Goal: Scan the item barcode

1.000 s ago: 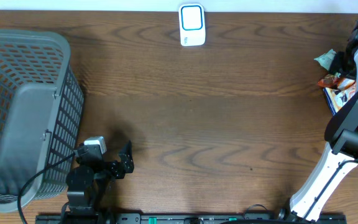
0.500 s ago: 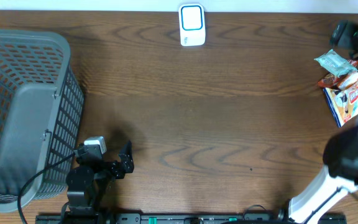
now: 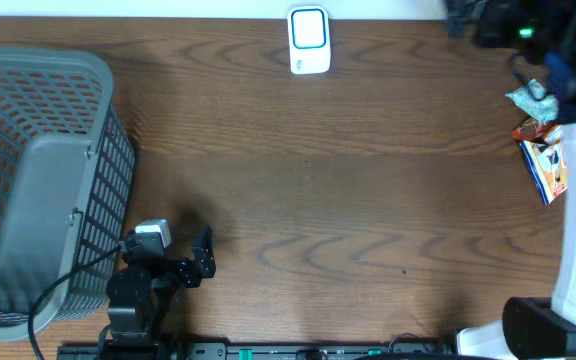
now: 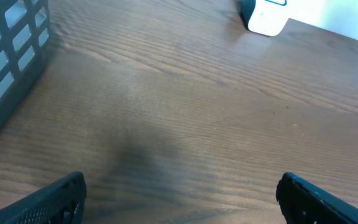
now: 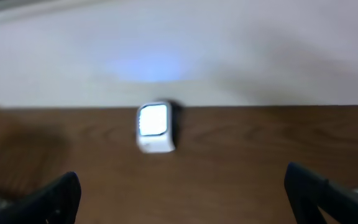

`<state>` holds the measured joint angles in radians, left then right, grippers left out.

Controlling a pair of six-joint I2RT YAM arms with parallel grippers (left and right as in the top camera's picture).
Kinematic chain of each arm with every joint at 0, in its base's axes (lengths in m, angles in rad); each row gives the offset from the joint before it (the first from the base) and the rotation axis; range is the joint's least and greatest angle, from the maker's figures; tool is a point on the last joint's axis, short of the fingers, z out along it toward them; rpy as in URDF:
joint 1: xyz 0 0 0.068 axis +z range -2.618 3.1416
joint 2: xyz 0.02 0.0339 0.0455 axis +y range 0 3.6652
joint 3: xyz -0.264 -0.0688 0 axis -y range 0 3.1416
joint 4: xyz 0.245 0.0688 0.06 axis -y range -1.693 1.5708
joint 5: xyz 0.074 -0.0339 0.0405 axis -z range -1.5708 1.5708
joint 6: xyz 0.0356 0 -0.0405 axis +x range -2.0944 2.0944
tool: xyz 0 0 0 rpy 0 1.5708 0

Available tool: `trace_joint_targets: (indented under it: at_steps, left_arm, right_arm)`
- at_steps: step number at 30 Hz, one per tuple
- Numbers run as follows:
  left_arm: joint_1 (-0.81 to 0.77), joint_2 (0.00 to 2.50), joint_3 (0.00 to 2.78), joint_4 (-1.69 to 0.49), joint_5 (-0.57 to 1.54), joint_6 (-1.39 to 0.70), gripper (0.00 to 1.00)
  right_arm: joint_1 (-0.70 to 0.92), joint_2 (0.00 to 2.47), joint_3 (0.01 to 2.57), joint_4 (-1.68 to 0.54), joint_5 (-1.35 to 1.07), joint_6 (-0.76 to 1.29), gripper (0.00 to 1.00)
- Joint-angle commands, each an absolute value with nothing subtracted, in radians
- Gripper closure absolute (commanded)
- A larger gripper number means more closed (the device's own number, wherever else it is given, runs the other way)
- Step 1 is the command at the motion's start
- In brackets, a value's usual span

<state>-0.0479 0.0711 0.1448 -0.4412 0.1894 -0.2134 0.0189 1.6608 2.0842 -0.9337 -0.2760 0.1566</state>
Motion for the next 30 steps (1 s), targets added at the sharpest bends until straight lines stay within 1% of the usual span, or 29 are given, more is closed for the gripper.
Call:
trace_joint_targets:
  at_steps: [1,4,7,16,20,25,30]
  left_arm:
    - [-0.051,0.070,0.131,-0.456,0.198,-0.223,0.02]
    - [-0.051,0.070,0.131,-0.456,0.198,-0.223,0.02]
    - [-0.051,0.070,0.131,-0.456,0.198,-0.223,0.02]
    - [-0.051,0.070,0.131,-0.456,0.198,-0.223,0.02]
    - [-0.051,0.070,0.131,-0.456,0.198,-0.223,0.02]
    - [-0.051,0.070,0.131,-0.456,0.198,-0.223,0.02]
    - [-0.051,0.070,0.131,-0.456,0.198,-0.223,0.02]
  right_arm:
    - [0.094,1.666,2.085,-0.947,-0.216,0.197,0.01]
    - [0.141,1.659,2.085,-0.963,-0.146,0.198,0.01]
    - [0.164,1.647,2.085,-0.987,-0.129,0.198,0.01]
    - [0.168,1.571,2.085,-1.028,-0.129,0.213,0.01]
    - [0.163,1.489,2.085,-1.038,-0.087,0.212,0.01]
    - [0.163,1.319,2.085,-1.087,0.029,0.209,0.01]
    - [0.163,1.190,2.084,-1.155,0.081,0.209,0.01]
